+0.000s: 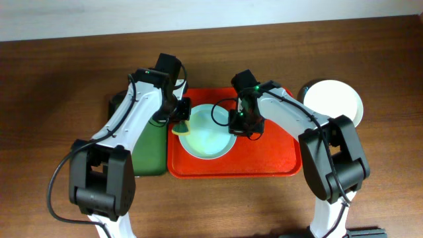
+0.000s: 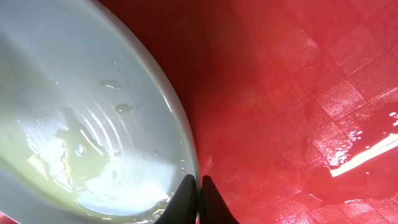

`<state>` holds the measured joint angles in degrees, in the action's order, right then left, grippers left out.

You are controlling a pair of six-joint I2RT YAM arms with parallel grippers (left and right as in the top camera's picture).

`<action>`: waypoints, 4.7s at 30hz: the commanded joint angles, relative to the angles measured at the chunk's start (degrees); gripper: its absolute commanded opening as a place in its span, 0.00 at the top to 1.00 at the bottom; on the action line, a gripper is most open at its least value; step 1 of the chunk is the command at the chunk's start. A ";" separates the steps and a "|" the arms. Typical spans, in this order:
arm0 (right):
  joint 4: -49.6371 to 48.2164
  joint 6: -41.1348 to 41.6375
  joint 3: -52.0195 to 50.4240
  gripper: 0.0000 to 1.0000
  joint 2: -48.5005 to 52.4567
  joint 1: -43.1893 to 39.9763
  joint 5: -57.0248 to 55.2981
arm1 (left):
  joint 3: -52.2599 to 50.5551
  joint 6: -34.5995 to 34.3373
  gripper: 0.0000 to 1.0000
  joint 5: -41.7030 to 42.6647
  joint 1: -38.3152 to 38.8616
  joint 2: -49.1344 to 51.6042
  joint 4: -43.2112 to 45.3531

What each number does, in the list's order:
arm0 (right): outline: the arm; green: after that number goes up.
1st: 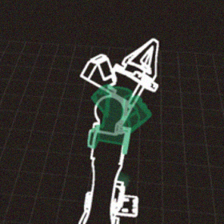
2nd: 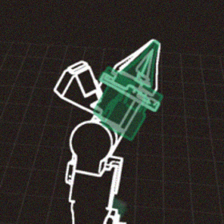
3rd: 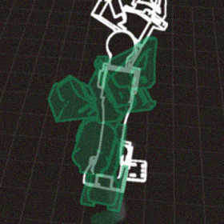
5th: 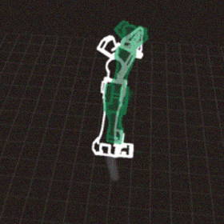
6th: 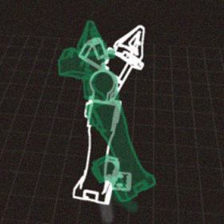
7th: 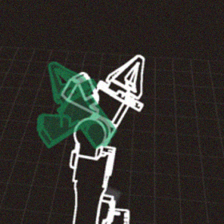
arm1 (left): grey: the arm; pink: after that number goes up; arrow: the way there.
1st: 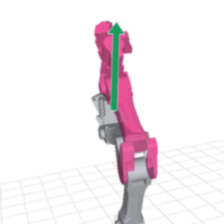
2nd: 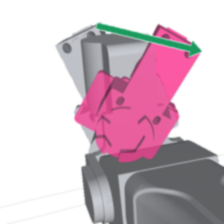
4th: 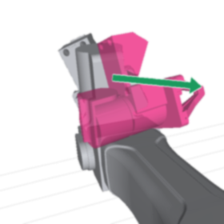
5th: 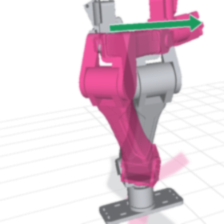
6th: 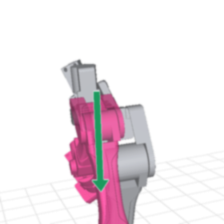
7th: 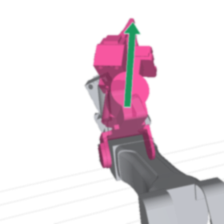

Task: Clean dirty plates on tray and stack at the side
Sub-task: 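Scrub the light blue plate with the sponge while right gripper holds it, then return the sponge to the green tray and withdraw the left gripper, then lift the light blue plate with the right gripper and carry it right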

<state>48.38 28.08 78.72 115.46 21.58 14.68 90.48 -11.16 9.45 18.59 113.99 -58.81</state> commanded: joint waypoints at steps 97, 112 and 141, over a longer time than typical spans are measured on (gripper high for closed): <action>-13.53 -5.11 -11.23 0.49 -4.42 -2.14 -4.83 | -5.05 -2.03 0.01 -7.76 -17.27 -39.98 -7.78; -15.58 5.33 -5.14 0.96 -13.53 -0.17 6.93 | -5.05 -2.03 0.01 -7.76 -17.27 -39.98 -7.78; -68.19 -55.34 0.11 0.96 -8.59 28.57 -43.54 | -5.05 -2.03 0.01 -7.76 -17.27 -39.98 -7.78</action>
<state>-15.88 -14.66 77.73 107.09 48.73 -27.33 84.77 -13.26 1.87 1.48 74.65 -66.70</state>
